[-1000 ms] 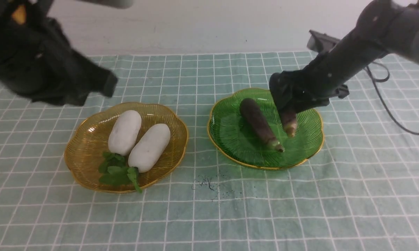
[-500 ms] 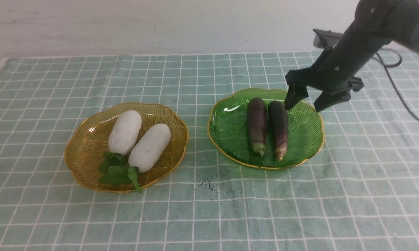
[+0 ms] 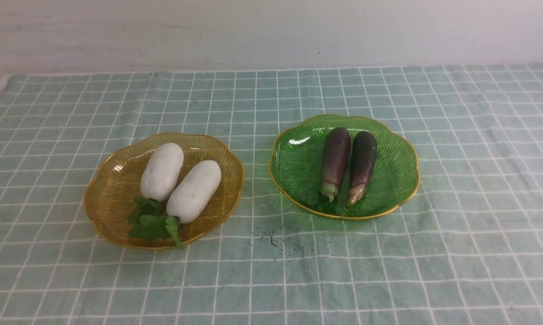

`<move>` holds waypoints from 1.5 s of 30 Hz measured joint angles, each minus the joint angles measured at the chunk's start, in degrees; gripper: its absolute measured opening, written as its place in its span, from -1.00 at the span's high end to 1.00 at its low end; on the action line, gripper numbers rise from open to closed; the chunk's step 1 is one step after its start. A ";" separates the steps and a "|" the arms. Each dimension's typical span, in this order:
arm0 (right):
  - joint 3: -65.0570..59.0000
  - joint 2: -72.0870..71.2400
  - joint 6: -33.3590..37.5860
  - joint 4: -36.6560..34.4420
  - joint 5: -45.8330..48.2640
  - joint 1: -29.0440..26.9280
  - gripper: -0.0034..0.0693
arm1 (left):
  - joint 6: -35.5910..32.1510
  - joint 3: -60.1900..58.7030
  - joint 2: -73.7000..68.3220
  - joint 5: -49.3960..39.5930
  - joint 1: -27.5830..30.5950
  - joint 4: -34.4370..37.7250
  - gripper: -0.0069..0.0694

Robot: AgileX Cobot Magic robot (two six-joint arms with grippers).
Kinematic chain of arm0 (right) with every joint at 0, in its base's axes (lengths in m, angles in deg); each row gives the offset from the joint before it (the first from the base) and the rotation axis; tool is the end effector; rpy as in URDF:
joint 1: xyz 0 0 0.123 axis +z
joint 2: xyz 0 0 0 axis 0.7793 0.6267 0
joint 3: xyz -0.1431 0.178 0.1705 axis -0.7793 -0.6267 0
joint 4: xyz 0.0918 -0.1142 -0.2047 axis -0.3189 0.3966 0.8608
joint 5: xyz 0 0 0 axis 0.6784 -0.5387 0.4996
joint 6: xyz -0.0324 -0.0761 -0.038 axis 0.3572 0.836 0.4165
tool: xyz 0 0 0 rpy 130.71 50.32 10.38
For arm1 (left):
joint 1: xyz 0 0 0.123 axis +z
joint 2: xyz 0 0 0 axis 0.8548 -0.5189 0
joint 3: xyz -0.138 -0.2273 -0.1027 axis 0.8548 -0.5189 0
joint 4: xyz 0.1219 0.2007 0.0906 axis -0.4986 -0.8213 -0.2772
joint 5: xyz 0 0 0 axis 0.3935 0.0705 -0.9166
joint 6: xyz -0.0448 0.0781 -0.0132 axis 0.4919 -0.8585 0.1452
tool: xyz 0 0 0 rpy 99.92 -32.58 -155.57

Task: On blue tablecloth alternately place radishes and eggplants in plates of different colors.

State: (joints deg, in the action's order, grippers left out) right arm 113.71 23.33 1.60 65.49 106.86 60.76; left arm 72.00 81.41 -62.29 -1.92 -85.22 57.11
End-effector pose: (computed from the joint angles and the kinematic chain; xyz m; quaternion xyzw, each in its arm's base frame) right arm 0.1406 0.0407 0.4867 -0.0809 0.8148 0.1504 0.5541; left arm 0.0575 -0.0037 0.4275 0.0579 0.8644 -0.0537 0.4965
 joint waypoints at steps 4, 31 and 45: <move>-24.86 -21.14 0.00 0.38 -24.22 0.00 0.94 | 0.00 0.00 0.00 4.96 0.00 -0.11 0.84; -59.31 -53.17 -0.58 -0.69 -46.46 0.00 0.94 | 0.00 -20.57 10.30 25.05 0.00 -0.26 0.84; -59.31 -53.17 -0.58 -0.69 -46.34 0.00 0.94 | -0.06 -26.76 13.93 26.88 0.00 0.49 0.84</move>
State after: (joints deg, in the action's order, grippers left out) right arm 54.40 -29.84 1.02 64.80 60.52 60.76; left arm 71.94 54.66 -48.37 24.97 -85.22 57.60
